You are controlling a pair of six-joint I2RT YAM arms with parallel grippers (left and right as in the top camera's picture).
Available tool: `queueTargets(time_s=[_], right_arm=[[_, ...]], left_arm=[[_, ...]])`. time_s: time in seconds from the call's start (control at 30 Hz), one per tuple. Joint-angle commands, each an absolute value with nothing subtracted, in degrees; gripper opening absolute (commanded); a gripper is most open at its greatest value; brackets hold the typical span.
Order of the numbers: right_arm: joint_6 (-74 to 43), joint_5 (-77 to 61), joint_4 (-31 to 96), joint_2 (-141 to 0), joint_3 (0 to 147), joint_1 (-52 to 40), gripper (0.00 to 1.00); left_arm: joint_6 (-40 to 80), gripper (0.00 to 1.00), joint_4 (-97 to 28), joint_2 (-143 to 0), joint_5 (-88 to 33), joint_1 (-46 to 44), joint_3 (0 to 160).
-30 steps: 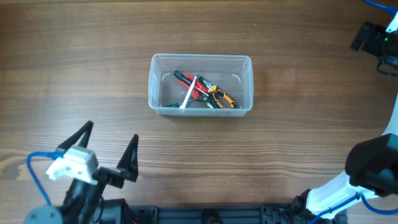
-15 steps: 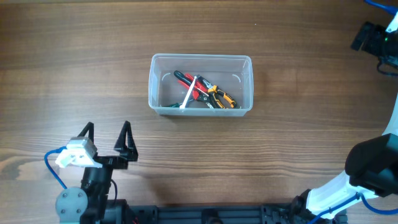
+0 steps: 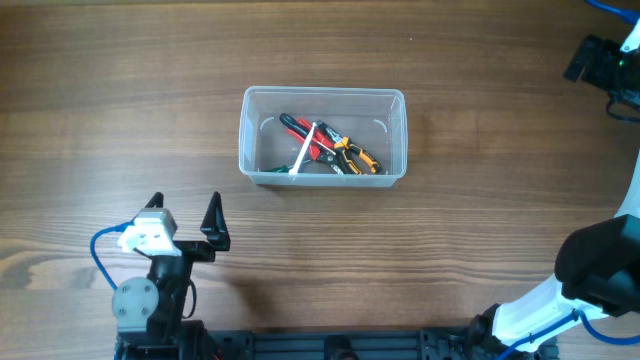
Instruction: Pack container
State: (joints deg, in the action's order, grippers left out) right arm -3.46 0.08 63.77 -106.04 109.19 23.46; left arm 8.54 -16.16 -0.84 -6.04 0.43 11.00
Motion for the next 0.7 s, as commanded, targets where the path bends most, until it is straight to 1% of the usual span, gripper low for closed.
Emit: queueTargets(time_s=[0.0, 0.1, 0.33, 0.5, 0.67], right_arm=[[-4.51, 0.67, 63.61, -106.94, 109.16, 23.64, 1.00], [-4.54, 0.67, 63.61, -106.94, 109.16, 23.64, 1.00], [-4.54, 0.64, 63.61, -106.94, 109.16, 23.64, 1.00], [-4.54, 0.64, 63.61, -106.94, 109.16, 23.64, 1.00], [-4.51, 0.64, 63.61, -106.94, 109.16, 23.64, 1.00]], left_arm=[[5.37, 1.00, -15.16, -0.21, -7.05, 0.10, 8.36], [3.16, 1.00, -14.72, -0.19, -7.97, 0.10, 7.25], [2.76, 1.00, -14.28, -0.19, -7.88, 0.12, 4.45], [-0.60, 1.00, -14.15, -0.19, -7.86, 0.10, 4.45], [-0.89, 1.00, -14.20, -0.19, -7.86, 0.10, 4.45]])
